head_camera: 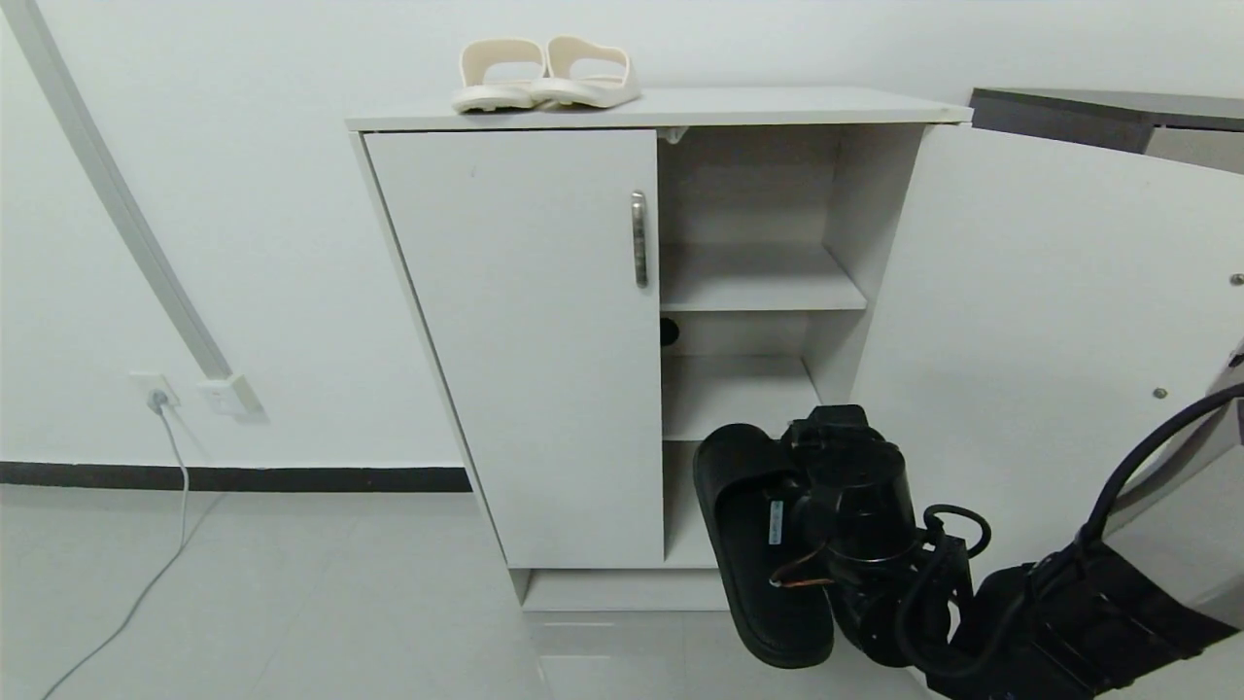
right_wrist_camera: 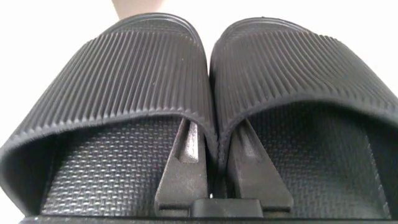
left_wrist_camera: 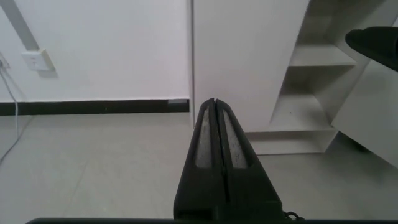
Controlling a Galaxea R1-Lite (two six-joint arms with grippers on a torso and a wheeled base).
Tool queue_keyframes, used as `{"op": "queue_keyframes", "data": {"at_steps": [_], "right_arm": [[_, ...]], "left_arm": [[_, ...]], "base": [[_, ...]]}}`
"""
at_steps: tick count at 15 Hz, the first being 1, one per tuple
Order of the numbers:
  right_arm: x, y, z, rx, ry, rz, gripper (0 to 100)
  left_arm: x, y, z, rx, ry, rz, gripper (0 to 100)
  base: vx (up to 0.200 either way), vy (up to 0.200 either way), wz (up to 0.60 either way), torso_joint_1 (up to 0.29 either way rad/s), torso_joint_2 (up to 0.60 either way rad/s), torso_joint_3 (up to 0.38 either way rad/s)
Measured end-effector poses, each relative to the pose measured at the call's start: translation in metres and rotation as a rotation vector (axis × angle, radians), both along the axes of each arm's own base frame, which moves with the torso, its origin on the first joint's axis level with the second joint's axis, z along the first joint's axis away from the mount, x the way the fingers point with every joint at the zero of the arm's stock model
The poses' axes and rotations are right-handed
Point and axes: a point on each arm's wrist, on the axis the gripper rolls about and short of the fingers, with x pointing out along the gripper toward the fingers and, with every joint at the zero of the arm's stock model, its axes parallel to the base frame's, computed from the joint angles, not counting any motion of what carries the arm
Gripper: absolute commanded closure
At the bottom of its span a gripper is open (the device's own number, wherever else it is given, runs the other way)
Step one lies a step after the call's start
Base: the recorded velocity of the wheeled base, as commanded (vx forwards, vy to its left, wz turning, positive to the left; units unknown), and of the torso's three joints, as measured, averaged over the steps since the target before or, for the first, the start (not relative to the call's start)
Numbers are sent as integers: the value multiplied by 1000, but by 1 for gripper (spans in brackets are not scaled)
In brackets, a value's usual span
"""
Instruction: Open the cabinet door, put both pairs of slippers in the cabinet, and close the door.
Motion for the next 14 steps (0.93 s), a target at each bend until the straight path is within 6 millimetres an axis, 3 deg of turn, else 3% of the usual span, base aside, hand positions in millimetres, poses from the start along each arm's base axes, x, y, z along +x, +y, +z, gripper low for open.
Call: {"op": "queue_keyframes", "data": {"at_steps": [14], "right_arm": [[28, 8, -35, 19, 18, -18, 100]], "left_arm": [[0, 0, 0, -2, 0, 1, 100]], "base": [[0, 0, 0, 0, 0, 0]]}}
